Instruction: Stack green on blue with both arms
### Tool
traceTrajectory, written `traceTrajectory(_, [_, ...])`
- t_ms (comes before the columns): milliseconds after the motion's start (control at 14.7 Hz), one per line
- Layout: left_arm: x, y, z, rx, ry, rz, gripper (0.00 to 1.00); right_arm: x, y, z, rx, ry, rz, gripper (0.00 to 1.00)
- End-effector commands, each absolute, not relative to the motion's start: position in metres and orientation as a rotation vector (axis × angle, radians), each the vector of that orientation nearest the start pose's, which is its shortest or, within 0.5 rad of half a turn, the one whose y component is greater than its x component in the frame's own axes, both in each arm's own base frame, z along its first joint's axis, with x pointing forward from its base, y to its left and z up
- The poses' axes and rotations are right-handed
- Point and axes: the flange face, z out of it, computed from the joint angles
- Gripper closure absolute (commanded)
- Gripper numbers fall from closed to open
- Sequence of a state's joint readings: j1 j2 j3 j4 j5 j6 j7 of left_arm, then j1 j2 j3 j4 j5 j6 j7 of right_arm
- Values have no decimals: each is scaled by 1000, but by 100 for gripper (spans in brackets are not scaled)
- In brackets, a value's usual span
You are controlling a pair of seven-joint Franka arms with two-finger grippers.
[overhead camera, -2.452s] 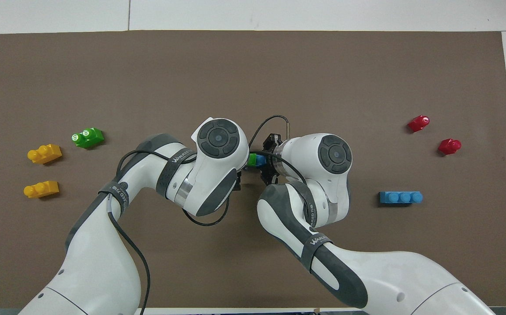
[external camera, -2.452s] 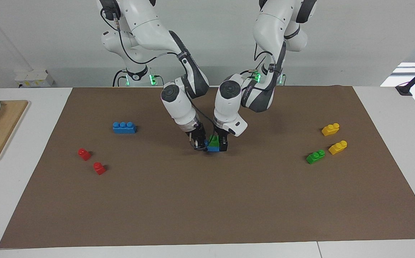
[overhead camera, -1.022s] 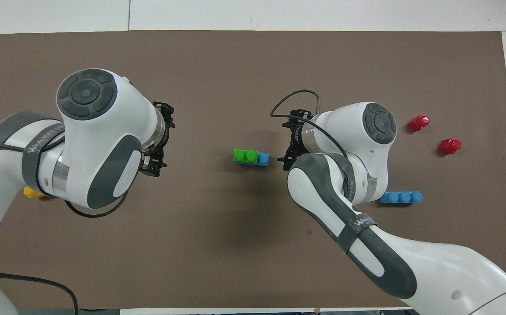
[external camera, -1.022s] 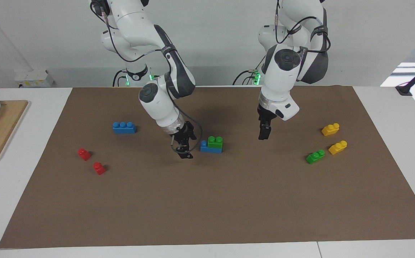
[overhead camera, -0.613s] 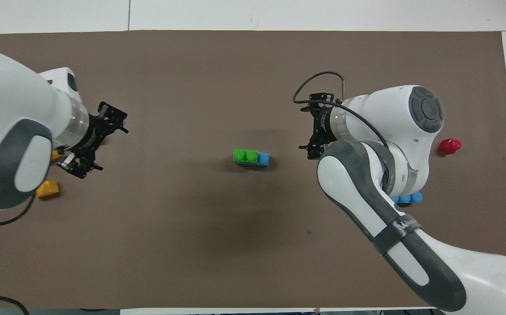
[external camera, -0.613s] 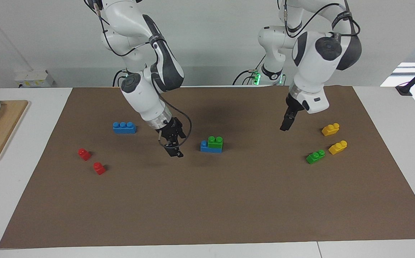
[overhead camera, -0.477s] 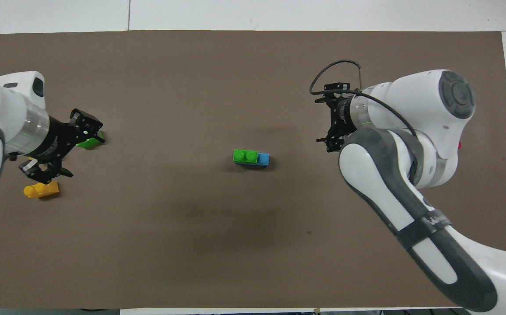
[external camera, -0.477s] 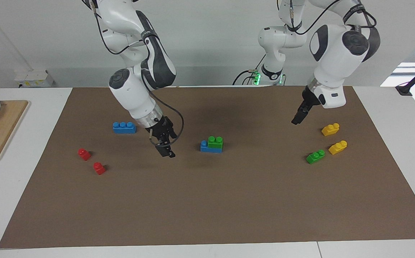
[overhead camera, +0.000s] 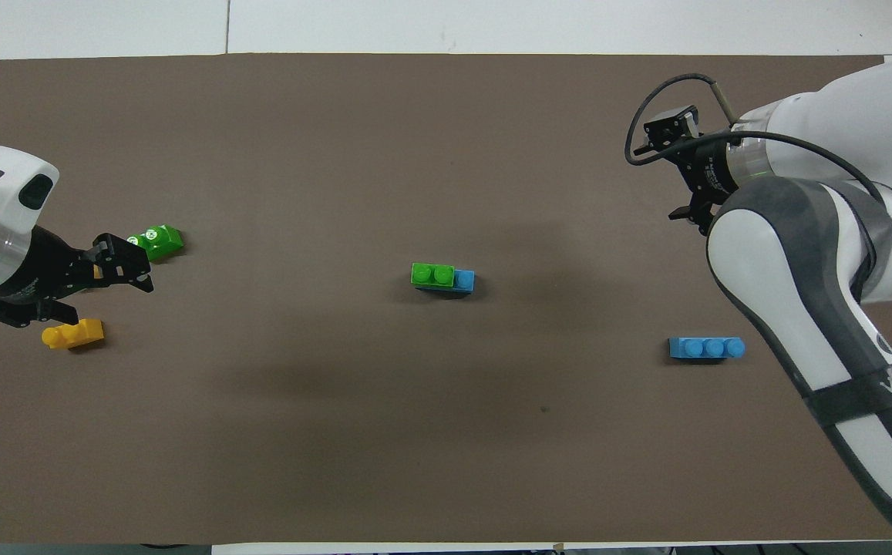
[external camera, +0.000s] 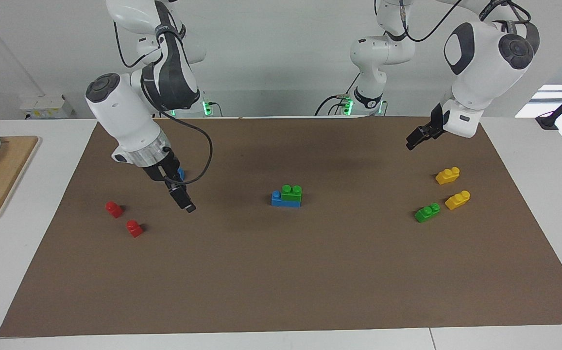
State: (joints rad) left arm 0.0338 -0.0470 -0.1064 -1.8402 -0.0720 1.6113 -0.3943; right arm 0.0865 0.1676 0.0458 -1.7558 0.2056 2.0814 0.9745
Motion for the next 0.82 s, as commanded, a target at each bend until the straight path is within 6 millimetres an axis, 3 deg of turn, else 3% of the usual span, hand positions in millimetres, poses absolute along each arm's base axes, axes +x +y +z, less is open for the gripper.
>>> traceTrajectory(0, [519,-44,531,-3124,-479,288,0,605,64,513,-2781,990,-80,0])
traceTrajectory(272, [523,-49,532,-3109,-442,236,0,579,37,542,-3018,610,-73,0])
traceTrajectory(409, [527,-44,534,-3097,-320,198,0,569,24,554,-3091,480,-62,0])
traceTrajectory(613, [533,-37,539,-3122,-112,160,0,554,0,568,-3112,428,-17,0])
traceTrajectory(749, [539,-35,546,-3102,-86,129,0,544,-19,573,-3120,421,42,0])
